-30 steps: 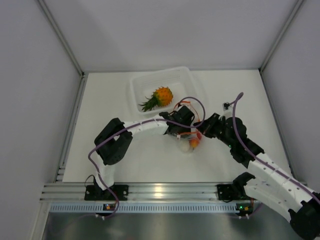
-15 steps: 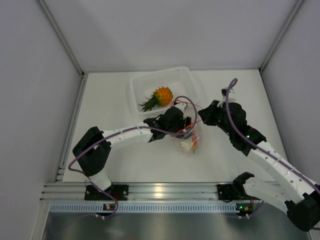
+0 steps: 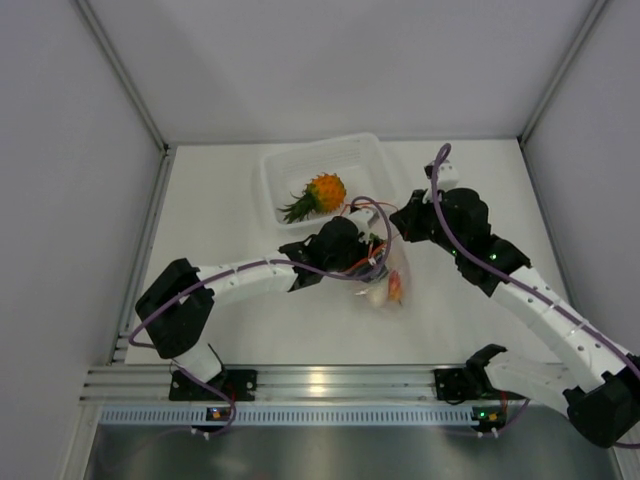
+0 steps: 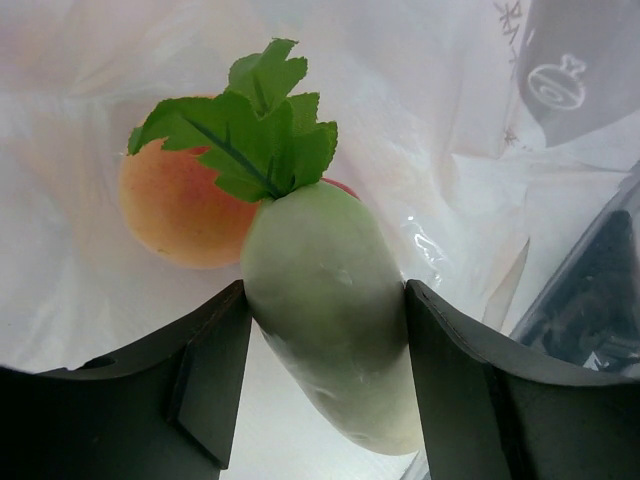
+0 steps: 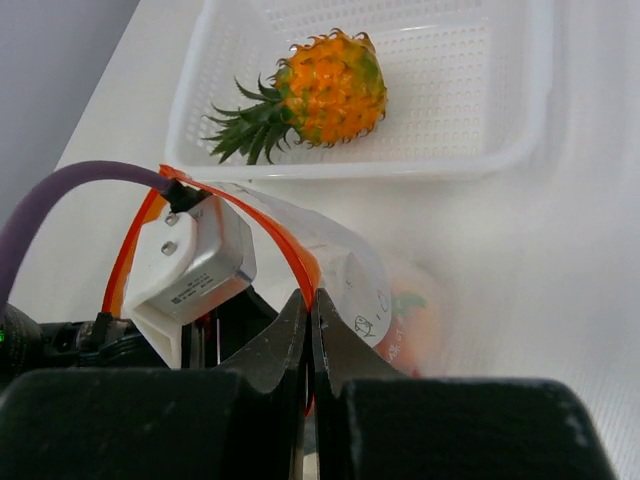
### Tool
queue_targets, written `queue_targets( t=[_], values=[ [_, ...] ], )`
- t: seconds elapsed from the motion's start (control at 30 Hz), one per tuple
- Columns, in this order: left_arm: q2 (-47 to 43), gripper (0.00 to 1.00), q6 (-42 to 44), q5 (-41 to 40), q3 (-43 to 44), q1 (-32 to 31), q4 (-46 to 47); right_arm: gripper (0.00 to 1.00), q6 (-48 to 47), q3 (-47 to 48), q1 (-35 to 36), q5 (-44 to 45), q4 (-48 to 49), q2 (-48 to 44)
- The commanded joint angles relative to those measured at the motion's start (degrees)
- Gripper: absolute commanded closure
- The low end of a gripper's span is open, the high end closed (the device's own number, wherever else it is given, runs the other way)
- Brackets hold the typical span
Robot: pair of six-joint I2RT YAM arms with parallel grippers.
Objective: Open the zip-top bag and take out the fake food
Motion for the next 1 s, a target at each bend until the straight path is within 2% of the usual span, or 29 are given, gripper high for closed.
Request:
queue_targets(
  t=[0.0, 0.17, 0.3, 0.57, 0.8, 0.87, 0.97],
  values=[
    [-1.01, 1.0, 2.49, 4.76, 0.08, -0.42, 3.95, 1.0, -3.88, 5.73, -0.08, -0.49, 0.94, -0.7],
    [-2.41, 1.0, 4.78, 7.57, -0.97, -1.39, 6.05, 1.0, -5.21, 12.32, -0.17, 2.32, -6.71, 6.59],
    [-4.35, 1.0, 6.53, 6.87, -2.37, -1.83, 6.76, 1.0, -6.0, 16.55, -0.09, 2.58, -12.0, 11.43],
    [-6.72, 1.0, 6.37, 0.2, -4.4, -1.83, 6.58, 1.0, -5.56, 12.17, -0.17, 0.92, -10.86, 10.65],
    [-9.0, 1.0, 2.85, -10.52, -5.19, -1.92, 7.29, 1.0, -6.7, 7.95, 0.62, -2.07, -10.16, 8.81],
    [-9.8, 1.0, 1.71, -13.24, -5.36, -1.92, 7.29, 1.0, -7.23, 5.23, 1.67, -3.48, -8.49, 6.35],
    [-11.11, 1.0, -0.57, -15.79, -5.45, -1.92, 7.2, 1.0, -8.28, 3.55, 4.56, -0.94, -7.6, 3.71]
  ],
)
